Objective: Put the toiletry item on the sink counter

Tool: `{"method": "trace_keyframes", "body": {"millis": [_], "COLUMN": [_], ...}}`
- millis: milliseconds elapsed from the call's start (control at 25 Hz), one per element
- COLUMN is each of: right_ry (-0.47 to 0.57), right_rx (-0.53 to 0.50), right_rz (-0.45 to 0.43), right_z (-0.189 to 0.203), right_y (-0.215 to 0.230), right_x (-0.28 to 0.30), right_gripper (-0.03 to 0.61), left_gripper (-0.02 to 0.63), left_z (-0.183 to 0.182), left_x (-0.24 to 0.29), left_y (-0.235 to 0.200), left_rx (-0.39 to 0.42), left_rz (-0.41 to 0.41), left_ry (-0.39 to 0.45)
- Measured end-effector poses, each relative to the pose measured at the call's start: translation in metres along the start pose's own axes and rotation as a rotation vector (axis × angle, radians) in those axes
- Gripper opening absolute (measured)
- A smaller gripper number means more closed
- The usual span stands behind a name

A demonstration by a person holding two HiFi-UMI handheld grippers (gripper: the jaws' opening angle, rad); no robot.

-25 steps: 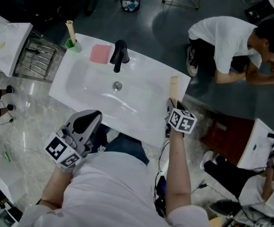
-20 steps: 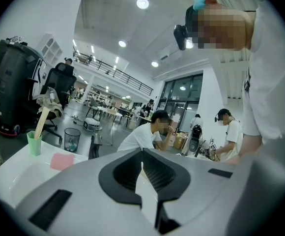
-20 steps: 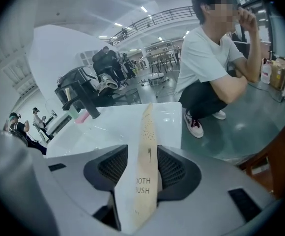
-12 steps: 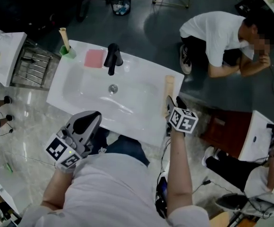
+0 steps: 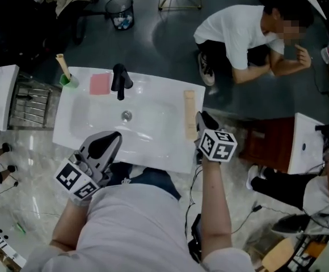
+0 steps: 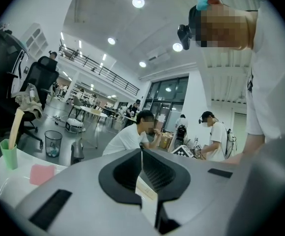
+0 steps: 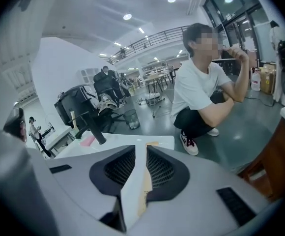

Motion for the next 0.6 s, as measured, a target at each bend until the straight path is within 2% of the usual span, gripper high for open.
{"method": "trace_keyframes", "body": {"millis": [200,600], "right_ry": [0.057,0.214], "right_rx": [-0.019,-0.076], "right_rz": [0.002,0.024], "right_z": [-0.016,-0.046], "right_y": [-0.022,-0.083], "right_x": [-0.028,-0.084], "right_gripper": [0.032,0.026], "left_gripper": [0.018,0.018], "left_z": [-0.015,-0.034], "left_x": [0.018,0.046], "left_y": [-0.002,-0.005], "left_rx": [0.025,0.051], "left_rz": [0.097,0.252], "left_ry": [-0.002,-0.017]}}
Point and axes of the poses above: the fingertips, and each gripper's own axes: x forward along the fingers, y to its right, z out of its underside, the point moved 7 cm from there along -x, backward along the fingers, and after that the axes turned 4 degrees about -z, right-handed, at the moved point
